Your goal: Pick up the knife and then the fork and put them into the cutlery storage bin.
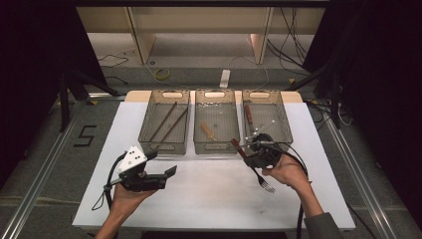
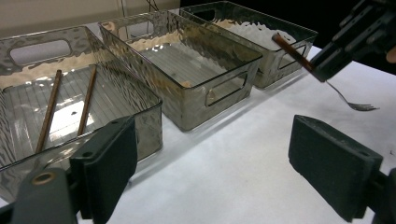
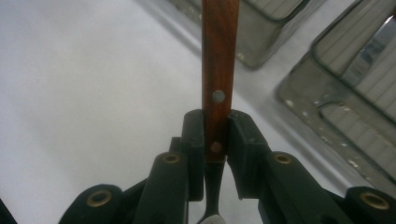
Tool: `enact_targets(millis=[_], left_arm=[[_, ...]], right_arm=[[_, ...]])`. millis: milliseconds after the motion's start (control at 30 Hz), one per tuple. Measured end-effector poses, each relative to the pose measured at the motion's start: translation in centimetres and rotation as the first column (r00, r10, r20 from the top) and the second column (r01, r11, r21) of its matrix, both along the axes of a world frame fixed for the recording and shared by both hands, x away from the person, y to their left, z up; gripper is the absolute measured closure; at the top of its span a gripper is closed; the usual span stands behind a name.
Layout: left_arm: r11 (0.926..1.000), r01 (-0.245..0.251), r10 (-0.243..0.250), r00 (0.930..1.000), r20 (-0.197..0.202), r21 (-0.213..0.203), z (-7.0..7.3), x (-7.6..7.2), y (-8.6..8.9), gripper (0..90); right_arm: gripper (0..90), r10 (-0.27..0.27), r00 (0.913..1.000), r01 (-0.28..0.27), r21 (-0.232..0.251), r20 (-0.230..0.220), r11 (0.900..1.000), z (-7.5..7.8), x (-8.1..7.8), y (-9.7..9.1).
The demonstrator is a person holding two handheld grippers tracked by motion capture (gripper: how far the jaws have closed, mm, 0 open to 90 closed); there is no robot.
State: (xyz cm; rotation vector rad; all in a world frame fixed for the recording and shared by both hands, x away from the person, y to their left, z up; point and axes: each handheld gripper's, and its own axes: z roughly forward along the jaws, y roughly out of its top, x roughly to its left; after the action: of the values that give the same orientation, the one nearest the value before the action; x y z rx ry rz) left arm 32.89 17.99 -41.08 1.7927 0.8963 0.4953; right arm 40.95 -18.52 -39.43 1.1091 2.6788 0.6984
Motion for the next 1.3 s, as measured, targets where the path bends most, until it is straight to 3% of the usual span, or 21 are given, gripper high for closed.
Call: enact_targets(millis=[233, 400, 667, 867, 933, 1067, 1300], left_arm=[[1.0, 0.0, 0.0, 1.0, -0.003, 0.003, 0.0, 0.0, 0.0, 15.5], [1.0, -0.003, 0.003, 1.0, -0.005, -0.001, 0.0, 0.0, 0.0, 15.5], [1.0, -0.006, 0.005, 1.0, -0.002, -0.006, 0.0, 0.0, 0.1, 15.5], [1.0, -0.005, 0.005, 1.0, -0.002, -0.007, 0.0, 0.0, 0.1, 15.5], [1.0, -0.006, 0.005, 1.0, -0.002, -0.006, 0.0, 0.0, 0.1, 15.5], [1.0, -0.005, 0.005, 1.0, 0.0, -0.006, 0.0, 0.0, 0.2, 15.5], [1.0, -0.003, 0.003, 1.0, 0.001, -0.007, 0.1, 0.0, 0.2, 15.5]], right_arm=[[77.6, -0.06, 0.9966, 0.055, 0.086, 0.056, 0.9947, 2.6, 0.9, -2.0], [77.6, -0.131, 0.9864, 0.116, 0.149, 0.099, 0.982, 4.4, 2.4, -3.5], [77.5, -0.223, 0.965, 0.195, 0.191, 0.138, 0.962, 6.5, 5.6, -4.9], [77.5, -0.244, 0.9568, 0.214, 0.188, 0.157, 0.9586, 7.7, 7.5, -5.0], [77.5, -0.237, 0.9582, 0.206, 0.188, 0.16, 0.9604, 8.0, 8.1, -4.9], [77.5, -0.251, 0.9545, 0.227, 0.157, 0.161, 0.9613, 8.2, 9.4, -4.7], [77.4, -0.293, 0.9444, 0.269, 0.159, 0.15, 0.9499, 7.8, 11.1, -5.0]])
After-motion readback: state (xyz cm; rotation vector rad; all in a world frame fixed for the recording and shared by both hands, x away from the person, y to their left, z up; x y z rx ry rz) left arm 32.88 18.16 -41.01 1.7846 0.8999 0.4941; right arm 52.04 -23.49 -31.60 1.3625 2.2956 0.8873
